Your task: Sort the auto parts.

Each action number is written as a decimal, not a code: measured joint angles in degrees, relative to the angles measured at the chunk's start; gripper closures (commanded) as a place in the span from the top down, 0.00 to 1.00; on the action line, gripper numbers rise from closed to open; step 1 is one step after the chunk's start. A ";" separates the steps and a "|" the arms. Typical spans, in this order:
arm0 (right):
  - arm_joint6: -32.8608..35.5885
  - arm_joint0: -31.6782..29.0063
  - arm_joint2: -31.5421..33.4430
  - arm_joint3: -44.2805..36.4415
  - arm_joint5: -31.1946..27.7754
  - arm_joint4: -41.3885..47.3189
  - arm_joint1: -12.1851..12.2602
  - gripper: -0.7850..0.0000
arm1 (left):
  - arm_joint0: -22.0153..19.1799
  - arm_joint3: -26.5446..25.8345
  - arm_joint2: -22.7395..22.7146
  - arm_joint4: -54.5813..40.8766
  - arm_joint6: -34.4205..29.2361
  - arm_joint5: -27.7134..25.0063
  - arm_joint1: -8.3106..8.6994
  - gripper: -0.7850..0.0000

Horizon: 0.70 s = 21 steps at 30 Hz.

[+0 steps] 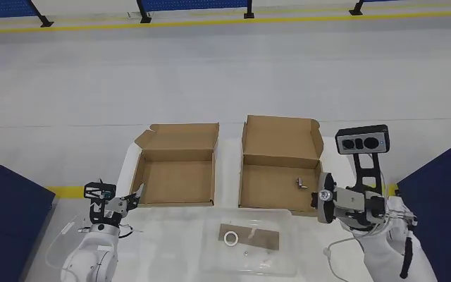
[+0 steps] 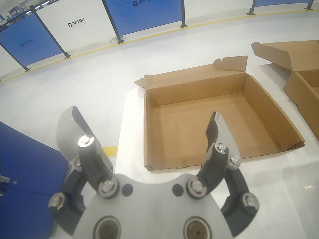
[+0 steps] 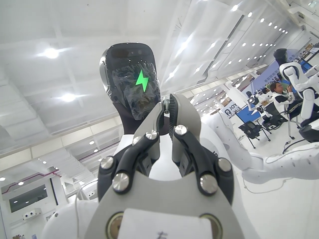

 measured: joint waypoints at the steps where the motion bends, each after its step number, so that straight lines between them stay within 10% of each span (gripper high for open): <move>1: 0.19 -0.09 -0.12 0.00 0.00 0.90 -0.09 0.00 | 0.00 0.00 0.00 0.00 0.00 0.00 0.00 1.00; 21: 3.14 -1.11 0.01 0.47 1.91 14.63 -2.14 0.00 | 0.00 0.00 0.00 0.00 0.00 0.00 0.00 1.00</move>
